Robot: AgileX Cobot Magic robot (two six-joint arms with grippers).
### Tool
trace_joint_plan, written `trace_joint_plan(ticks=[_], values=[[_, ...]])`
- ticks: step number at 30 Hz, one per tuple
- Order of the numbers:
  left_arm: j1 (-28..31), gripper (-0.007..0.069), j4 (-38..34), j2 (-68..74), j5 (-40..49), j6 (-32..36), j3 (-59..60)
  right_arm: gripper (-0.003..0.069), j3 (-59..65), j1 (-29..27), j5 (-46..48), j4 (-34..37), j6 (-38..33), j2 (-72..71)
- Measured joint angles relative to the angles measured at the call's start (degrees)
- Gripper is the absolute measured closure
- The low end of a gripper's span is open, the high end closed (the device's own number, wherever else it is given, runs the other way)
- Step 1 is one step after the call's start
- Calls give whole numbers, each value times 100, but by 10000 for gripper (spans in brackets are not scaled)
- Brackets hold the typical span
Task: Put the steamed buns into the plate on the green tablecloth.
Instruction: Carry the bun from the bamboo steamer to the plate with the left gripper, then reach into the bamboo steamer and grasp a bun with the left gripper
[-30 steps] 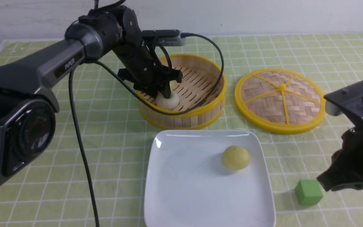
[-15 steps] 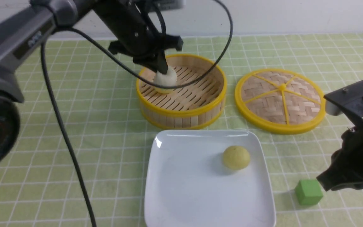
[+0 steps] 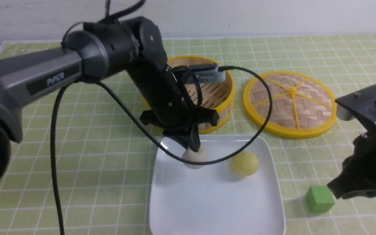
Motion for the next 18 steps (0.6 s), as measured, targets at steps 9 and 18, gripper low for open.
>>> trace_joint_plan(ticks=[9, 18], values=[[-63, 236, 134, 185, -451, -598, -14, 630, 0, 0, 0, 10, 0, 0], [-63, 181, 1053, 179, -497, -386, -1352, 628, 0, 0, -17, 16, -40, 0]])
